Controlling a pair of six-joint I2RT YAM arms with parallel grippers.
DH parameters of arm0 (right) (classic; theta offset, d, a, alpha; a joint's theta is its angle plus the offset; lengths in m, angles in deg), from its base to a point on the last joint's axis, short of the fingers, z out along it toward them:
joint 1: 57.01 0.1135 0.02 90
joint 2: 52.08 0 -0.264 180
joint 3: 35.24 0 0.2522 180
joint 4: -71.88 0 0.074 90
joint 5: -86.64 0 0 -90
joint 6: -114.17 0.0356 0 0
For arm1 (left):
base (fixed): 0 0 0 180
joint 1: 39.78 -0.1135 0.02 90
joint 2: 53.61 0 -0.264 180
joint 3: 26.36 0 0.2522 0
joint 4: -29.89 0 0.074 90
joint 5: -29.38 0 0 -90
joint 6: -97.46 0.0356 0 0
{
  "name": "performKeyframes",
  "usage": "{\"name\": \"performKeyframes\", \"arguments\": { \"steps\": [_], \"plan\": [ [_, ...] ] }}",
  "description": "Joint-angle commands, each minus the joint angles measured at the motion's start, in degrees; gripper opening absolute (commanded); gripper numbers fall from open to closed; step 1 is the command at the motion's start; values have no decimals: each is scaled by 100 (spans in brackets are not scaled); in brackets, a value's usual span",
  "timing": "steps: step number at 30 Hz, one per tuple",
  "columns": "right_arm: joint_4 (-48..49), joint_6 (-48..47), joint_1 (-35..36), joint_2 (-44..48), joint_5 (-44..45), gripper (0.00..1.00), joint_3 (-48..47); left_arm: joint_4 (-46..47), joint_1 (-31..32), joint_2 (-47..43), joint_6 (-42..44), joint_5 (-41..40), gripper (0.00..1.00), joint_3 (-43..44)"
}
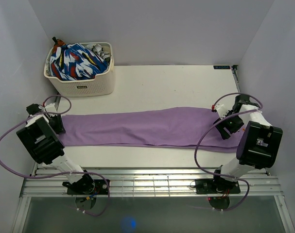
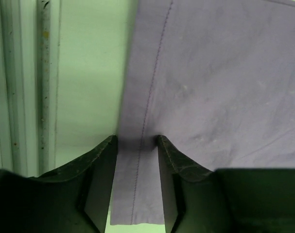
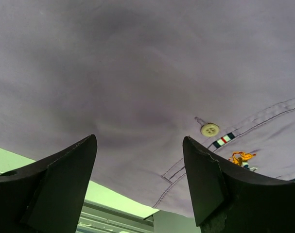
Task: Fold and stack the trousers
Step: Fold the trousers
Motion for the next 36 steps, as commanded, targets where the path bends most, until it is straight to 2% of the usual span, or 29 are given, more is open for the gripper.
{"name": "performKeyframes", "arguments": {
  "steps": [1,6,9,15,19,24,26,30,34,36],
  "plan": [
    [116,61,26,-27,3,77,21,-153,233,155,-85,558,45,-453],
    [107,96,61,-79,-84,76,100,-433,269,-20,-261,979,22,-304],
    [98,96,70,-88,-120,75,109,-671,242,-204,-375,1112,0,-15],
    [-33,35,79,87,-225,74,30,-1242,-144,-618,-437,1060,0,1005],
    [-235,8,79,193,-348,74,-102,-1602,-503,-689,-42,954,0,1734],
    [-508,-27,87,298,-568,74,-330,-2156,-637,-715,388,1199,0,2227],
    [-648,-18,79,351,-690,74,-392,-2419,-602,-794,503,1601,0,2385],
    [-877,-1,79,351,-876,74,-532,-2763,-58,-1188,434,2104,0,2342],
    [-886,26,70,264,-893,74,-515,-2983,1214,-1566,-5,2657,0,2096],
    [-904,34,79,211,-841,74,-489,-2852,1664,-1734,-488,2921,0,1913]
  ]
}}
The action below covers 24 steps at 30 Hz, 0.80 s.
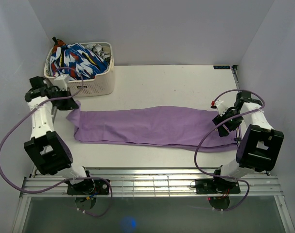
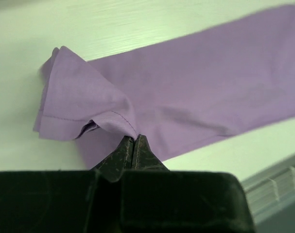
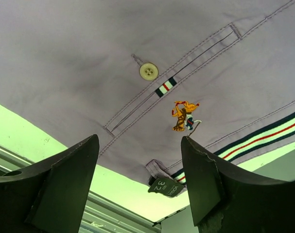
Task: Fold and stack the trousers
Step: Fold the trousers
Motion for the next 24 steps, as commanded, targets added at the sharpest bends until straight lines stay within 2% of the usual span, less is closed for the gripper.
{"name": "performKeyframes", "arguments": {
  "steps": [1,2,4,6,7,9,13,19,24],
  "plan": [
    [-213,6,11,-21,-122,74,-102,-152,843,-742,-686,973,0,-263],
    [-213,-3,2,-30,-113,74,-93,101,1315,-795,-1175,947,0,-351],
    [-213,6,-7,-30,-121,74,-101,375,1984,-936,-1599,929,0,-631],
    [-239,23,-24,-30,-139,74,-119,867,2417,-980,-2204,851,0,-782],
    [-248,32,-33,-21,-130,74,-119,1086,2906,-998,-2556,554,0,-913],
    [-248,32,-51,-4,-78,74,-110,1675,3305,-937,-3329,96,0,-949],
    [-213,6,-121,-12,54,74,-128,2387,4367,-647,-4034,-555,0,-862],
    [-160,15,-270,-30,186,73,-163,3275,5352,-50,-4677,-1206,0,-738],
    [-178,-3,-288,5,213,73,-93,4216,5811,223,-4985,-1444,0,-843]
  ]
}}
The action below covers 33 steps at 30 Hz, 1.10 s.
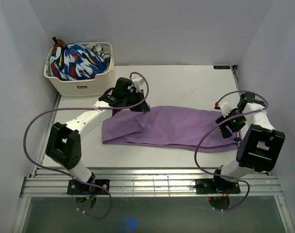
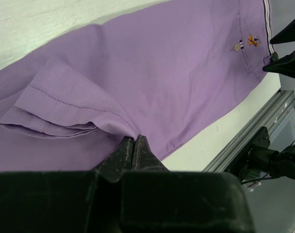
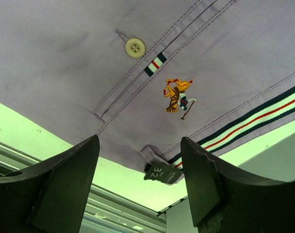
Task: Fold and stack the trousers
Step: Fold the trousers
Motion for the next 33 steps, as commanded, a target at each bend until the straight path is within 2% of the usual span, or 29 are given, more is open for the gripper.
{"name": "performKeyframes", "arguments": {
  "steps": [1,11,16,18,20,22,23,24,26,27,30,33],
  "plan": [
    [-69,-36,-19,34,9,73,-67,995,301,-2,-452,-285,0,81],
    [-60,-44,-28,-89,-26,73,-119,1838,767,429,-751,-391,0,-314],
    [-60,-53,-28,-89,-34,73,-84,1918,891,763,-874,-268,1,-315],
    [-60,-53,-28,-98,-52,73,-84,1936,961,842,-883,-215,11,-376],
    [-60,-45,-28,-107,-70,74,-75,1945,1031,956,-900,-145,28,-420],
    [-60,-53,-28,-98,-61,74,-75,1901,1040,948,-857,-4,39,-446],
    [-60,-62,-28,-98,-52,74,-75,1831,1040,913,-726,13,47,-429],
    [-77,-71,-28,-89,-43,74,-84,1604,1040,791,-620,48,69,-359],
    [-86,-71,-28,-72,-78,74,-110,1296,1023,564,-218,-30,86,-254],
    [-112,-62,-28,-37,-113,74,-136,1173,1023,422,-84,-144,98,-184],
    [-279,34,7,16,-473,74,-321,601,734,-193,154,-110,98,-165],
    [-534,227,174,103,-965,73,-549,-22,-118,-685,398,329,98,-332]
  ]
}}
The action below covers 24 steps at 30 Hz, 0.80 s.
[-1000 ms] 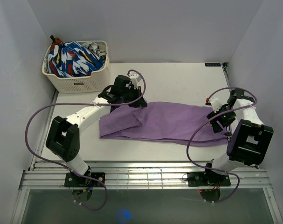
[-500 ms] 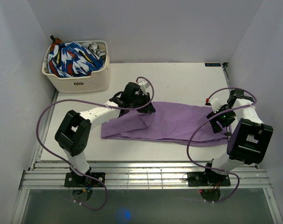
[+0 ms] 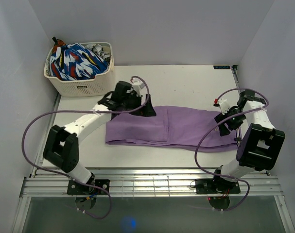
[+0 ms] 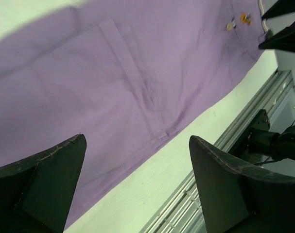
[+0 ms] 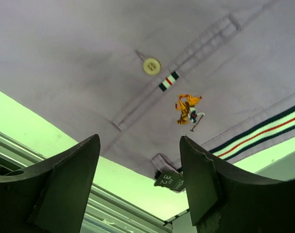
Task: Fold and stack the trousers
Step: Fold the trousers
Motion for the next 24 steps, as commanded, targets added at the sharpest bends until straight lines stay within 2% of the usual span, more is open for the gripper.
{"name": "performKeyframes", "arguments": {
  "steps": [1,3,4,6,11,14,15,17,21,24],
  "plan": [
    [-368,304,298,226,-843,72,-434,-980,-1121,-992,620,317,98,-67],
    [-360,454,562,358,-1002,70,-496,-1403,-1519,-1255,981,291,98,-226],
    [-360,542,851,402,-1081,69,-513,-1649,-2017,-1344,1209,352,98,-357],
    [-299,805,1151,507,-1441,66,-592,-1896,-2459,-1537,1490,431,98,-727],
    [167,1622,2521,359,-2127,57,-856,-2432,-3689,-1416,2238,554,97,-1158],
    [580,2202,3356,69,-2330,54,-1023,-2819,-3929,-1012,2781,1202,90,-1194],
    [703,2456,3550,-114,-2356,52,-1049,-2864,-3938,-950,2810,1483,86,-1220],
    [1081,2738,3999,-335,-2487,51,-1146,-2733,-3938,-879,2758,1556,84,-1281],
    [1538,3249,4483,-1054,-2699,48,-1304,-2285,-3938,-643,2310,767,82,-1466],
    [1670,3434,4834,-1494,-2507,47,-1278,-2161,-3938,-257,2029,326,82,-1571]
  ]
}}
